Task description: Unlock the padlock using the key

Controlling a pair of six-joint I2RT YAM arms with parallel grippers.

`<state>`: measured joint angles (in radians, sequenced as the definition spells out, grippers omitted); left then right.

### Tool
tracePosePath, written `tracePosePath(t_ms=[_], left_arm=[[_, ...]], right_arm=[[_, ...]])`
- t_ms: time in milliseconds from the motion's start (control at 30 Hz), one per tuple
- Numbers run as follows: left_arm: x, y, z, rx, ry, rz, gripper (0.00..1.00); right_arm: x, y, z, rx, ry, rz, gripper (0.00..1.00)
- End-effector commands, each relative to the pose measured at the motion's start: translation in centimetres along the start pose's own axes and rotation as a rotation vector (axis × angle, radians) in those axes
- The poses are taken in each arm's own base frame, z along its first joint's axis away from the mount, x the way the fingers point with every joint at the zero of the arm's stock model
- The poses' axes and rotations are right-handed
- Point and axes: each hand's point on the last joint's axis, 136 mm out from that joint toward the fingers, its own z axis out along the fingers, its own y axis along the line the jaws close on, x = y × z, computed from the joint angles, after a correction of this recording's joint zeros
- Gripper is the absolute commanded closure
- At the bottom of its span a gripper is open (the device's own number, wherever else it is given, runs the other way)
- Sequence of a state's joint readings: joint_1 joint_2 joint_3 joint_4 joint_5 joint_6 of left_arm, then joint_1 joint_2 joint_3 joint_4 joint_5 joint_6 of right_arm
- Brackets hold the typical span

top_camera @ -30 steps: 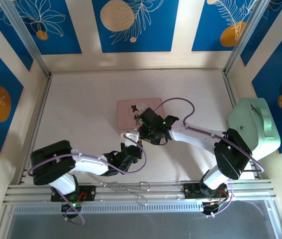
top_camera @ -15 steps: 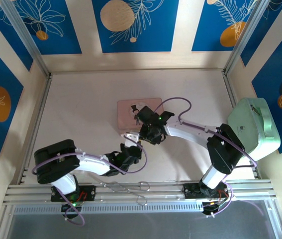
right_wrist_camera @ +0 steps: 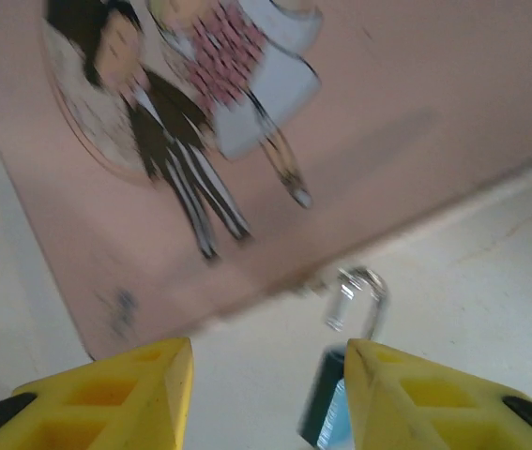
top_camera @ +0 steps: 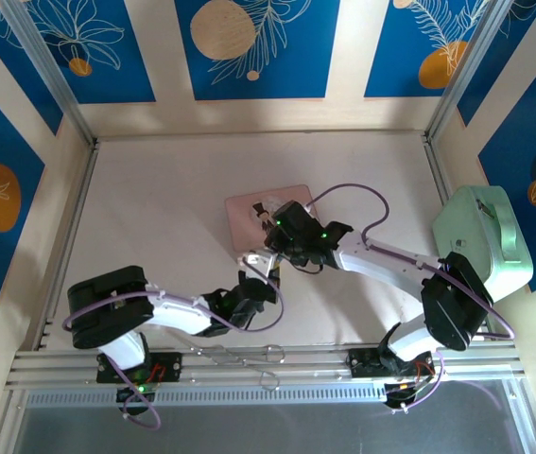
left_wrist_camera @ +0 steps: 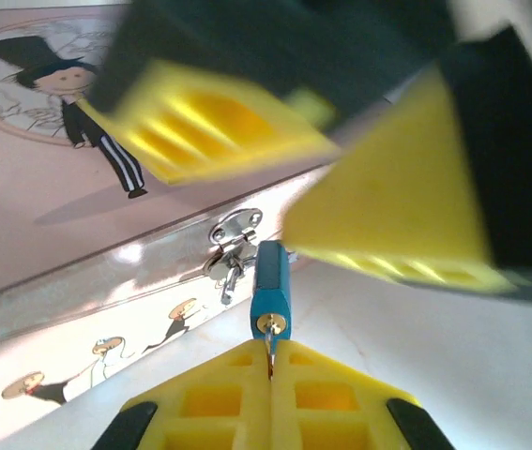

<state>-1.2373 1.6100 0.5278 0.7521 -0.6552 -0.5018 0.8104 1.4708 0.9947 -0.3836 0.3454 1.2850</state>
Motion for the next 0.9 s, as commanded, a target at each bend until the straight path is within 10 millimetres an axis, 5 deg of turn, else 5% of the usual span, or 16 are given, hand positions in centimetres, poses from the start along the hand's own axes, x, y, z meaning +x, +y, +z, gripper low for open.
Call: tracePosePath(t_ms=[0, 200, 500, 733, 867], left_arm=[[-1.2, -2.4, -0.4, 0.09, -0.046, 0.006, 1.0], [-1.1, -2.2, -0.3, 0.077, -0.049, 0.015, 1.0], [-0.9, -2.1, 0.0, 0.061, -0.046, 0.027, 1.0], [-0.8, -2.5, 0.2, 0.076, -0.044, 0.042, 1.0], [-0.8, -3.0, 0.2, 0.084, -0.043, 0.06, 1.0]], right_arm=[[-1.3, 0.3, 0.3, 0.024, -0.056, 0.087, 0.57], [-0.9, -0.7, -0.4, 0.126, -0.057, 0.083, 0.61], [-2.4, -2.8, -5.3, 0.18, -0.117, 0.04, 0.58], [0.6, -6.8, -3.5, 0.23, 0.027, 0.114, 0.6], [0.8, -6.4, -3.0, 0.197, 0.061, 0.115, 0.61]])
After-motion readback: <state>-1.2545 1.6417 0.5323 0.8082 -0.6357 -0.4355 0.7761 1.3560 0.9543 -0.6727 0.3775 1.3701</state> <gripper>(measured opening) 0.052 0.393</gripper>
